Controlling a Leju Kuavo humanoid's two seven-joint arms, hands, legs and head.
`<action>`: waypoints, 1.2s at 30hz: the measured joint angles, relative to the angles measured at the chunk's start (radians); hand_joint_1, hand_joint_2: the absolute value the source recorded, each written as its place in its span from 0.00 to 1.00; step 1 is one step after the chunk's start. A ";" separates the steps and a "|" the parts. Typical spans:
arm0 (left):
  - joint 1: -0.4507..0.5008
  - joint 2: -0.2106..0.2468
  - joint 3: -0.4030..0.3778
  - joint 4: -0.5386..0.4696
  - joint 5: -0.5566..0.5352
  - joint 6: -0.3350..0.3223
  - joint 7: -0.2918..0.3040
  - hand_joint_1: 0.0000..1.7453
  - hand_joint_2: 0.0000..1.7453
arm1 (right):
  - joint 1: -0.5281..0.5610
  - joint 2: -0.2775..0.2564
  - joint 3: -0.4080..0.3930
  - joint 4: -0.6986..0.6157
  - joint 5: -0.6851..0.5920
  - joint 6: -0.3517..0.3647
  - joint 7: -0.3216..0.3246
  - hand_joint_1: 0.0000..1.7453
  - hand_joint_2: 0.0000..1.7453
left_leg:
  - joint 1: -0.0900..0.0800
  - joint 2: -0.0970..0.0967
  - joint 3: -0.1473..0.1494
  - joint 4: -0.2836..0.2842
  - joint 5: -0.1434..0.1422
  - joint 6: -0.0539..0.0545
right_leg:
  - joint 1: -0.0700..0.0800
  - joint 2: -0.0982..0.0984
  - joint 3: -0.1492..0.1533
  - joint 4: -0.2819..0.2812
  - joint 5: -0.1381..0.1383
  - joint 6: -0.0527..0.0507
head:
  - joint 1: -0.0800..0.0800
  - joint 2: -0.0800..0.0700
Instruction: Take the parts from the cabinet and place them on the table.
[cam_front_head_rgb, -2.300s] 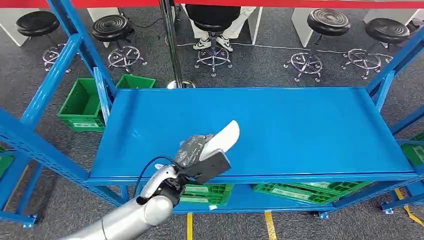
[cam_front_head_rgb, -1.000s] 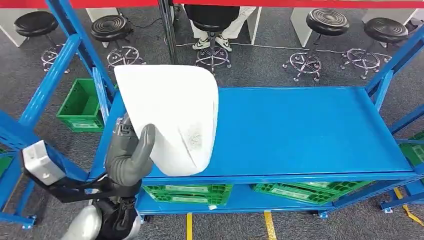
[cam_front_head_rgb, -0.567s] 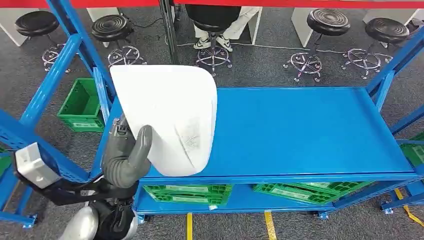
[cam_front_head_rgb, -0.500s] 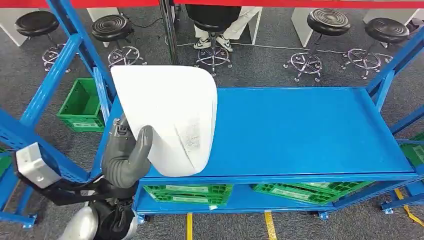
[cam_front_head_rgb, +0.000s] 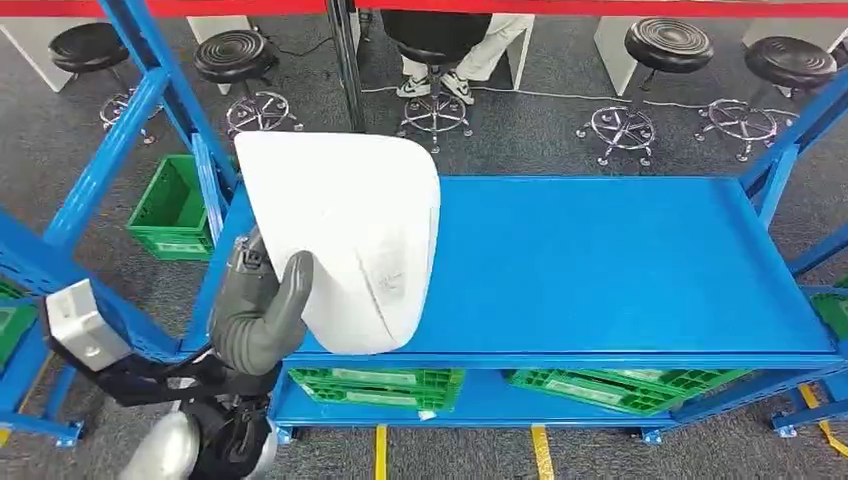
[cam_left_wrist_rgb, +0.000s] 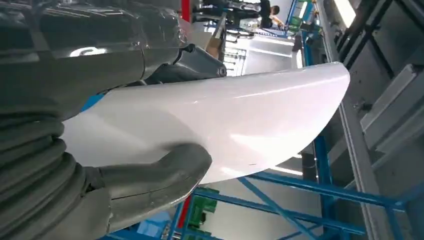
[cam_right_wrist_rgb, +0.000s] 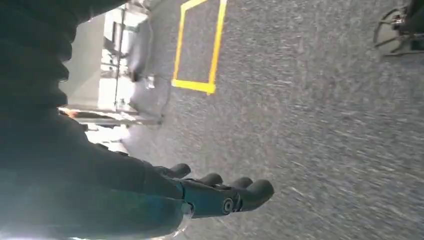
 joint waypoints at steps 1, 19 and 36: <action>0.001 0.001 0.000 0.000 0.000 0.000 0.000 1.00 1.00 | 0.000 0.000 0.000 0.000 0.000 0.000 0.000 0.00 1.00 | 0.001 0.001 0.000 -0.001 0.001 -0.004 | 0.001 0.000 -0.001 0.003 -0.001 -0.005 | -0.001 0.000; 0.002 0.009 0.000 -0.003 -0.002 -0.003 0.005 1.00 1.00 | 0.001 0.004 0.000 -0.001 0.001 -0.002 0.000 0.00 1.00 | 0.007 0.006 0.029 -0.014 -0.010 0.021 | -0.003 -0.004 -0.065 0.018 0.022 0.015 | -0.012 0.000; 0.011 0.015 -0.002 -0.008 -0.010 -0.002 0.028 1.00 1.00 | -0.010 0.006 -0.001 -0.001 0.001 0.006 0.003 0.00 1.00 | -0.004 0.007 -0.115 0.120 -0.070 -0.015 | 0.016 -0.012 0.067 -0.072 0.002 -0.051 | -0.010 0.000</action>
